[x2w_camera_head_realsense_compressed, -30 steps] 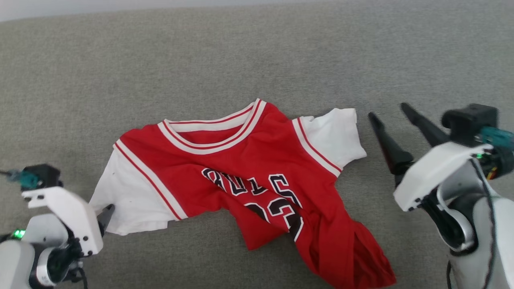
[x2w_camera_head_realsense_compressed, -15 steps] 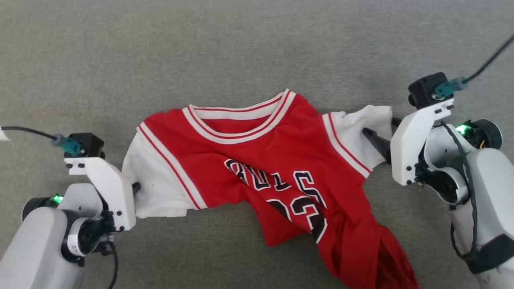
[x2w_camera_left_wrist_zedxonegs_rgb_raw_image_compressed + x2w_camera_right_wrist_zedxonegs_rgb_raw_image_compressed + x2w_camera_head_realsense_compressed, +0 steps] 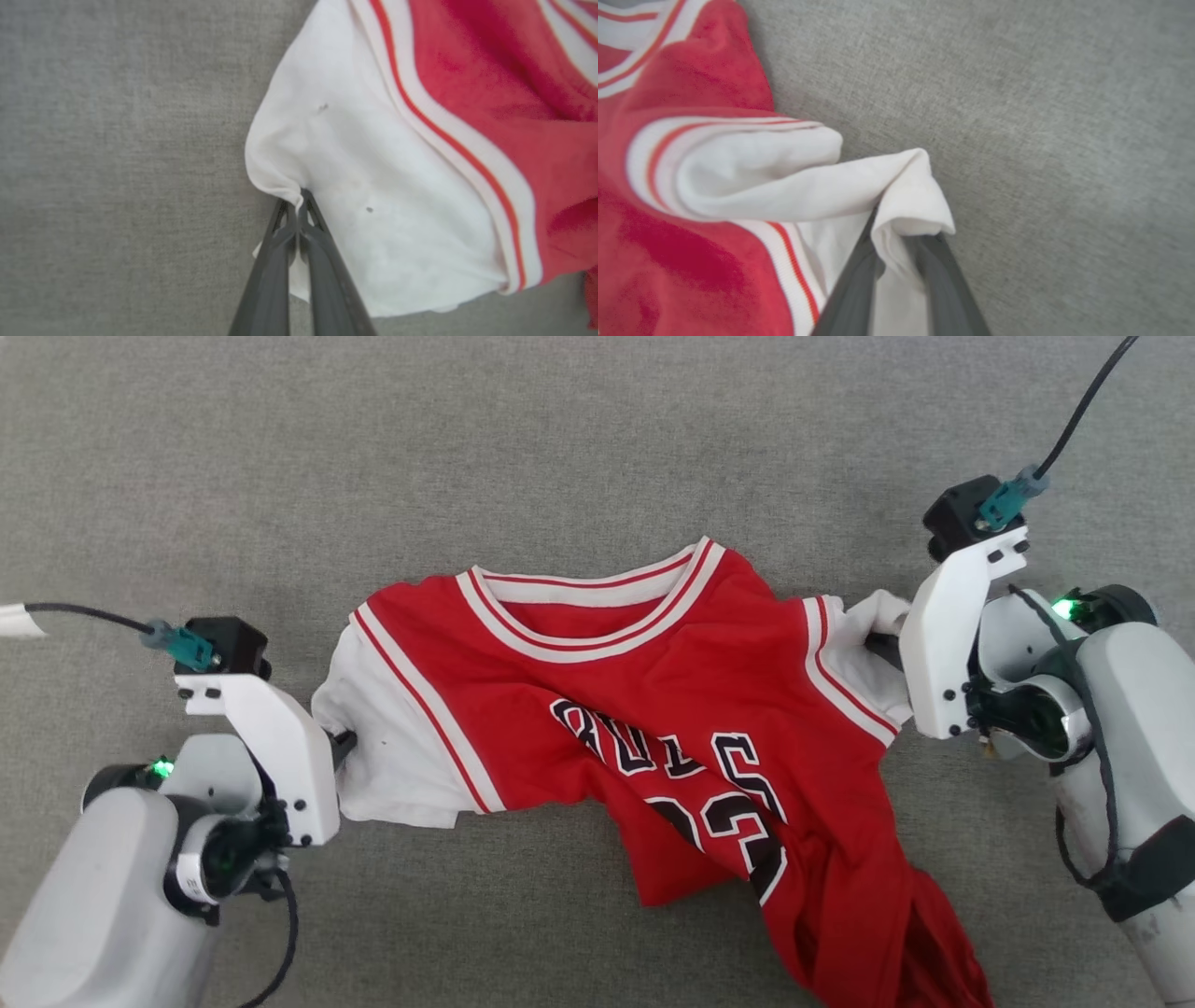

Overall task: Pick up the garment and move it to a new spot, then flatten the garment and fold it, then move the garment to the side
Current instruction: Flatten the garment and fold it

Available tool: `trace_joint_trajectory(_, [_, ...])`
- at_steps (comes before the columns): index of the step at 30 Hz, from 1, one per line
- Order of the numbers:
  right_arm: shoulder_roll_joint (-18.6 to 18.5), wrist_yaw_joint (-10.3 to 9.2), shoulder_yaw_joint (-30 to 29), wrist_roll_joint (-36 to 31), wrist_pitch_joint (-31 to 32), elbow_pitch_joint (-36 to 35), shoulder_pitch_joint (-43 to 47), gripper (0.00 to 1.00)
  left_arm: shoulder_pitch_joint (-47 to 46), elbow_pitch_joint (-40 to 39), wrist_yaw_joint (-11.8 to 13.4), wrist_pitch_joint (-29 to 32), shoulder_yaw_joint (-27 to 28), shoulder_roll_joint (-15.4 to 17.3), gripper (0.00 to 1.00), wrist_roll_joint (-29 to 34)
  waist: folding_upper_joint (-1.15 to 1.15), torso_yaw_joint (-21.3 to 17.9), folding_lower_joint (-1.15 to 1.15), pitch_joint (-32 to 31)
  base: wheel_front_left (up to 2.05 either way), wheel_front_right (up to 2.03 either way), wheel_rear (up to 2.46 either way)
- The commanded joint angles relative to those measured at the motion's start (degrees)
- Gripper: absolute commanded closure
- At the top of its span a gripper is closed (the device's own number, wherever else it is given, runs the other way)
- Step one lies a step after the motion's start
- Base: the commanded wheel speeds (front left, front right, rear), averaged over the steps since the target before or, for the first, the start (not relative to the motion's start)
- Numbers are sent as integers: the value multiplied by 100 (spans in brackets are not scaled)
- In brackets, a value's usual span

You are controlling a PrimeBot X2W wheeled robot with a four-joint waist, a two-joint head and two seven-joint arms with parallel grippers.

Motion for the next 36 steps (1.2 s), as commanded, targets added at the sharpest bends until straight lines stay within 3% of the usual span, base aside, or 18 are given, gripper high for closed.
trace_joint_trajectory(1, [26,28,112,122,39,106,181,100,-103,56,-39,15,-20,-43,100,-92,0,-19,0,-56,0,0,0])
trace_joint_trajectory(12, [-399,17,-380,413,-180,-941,-425,100,-1017,-401,-40,610,343,671,100,-110,0,-296,0,-520,0,0,0])
trace_joint_trajectory(20, [-501,17,-627,360,-383,-1284,-874,100,-2005,-424,-251,788,437,1090,100,24,0,-464,0,-966,0,0,0])
trace_joint_trajectory(36, [-428,17,-794,278,-598,-1626,-1708,100,-3901,371,-650,644,192,915,100,223,0,-628,0,-1491,0,0,0])
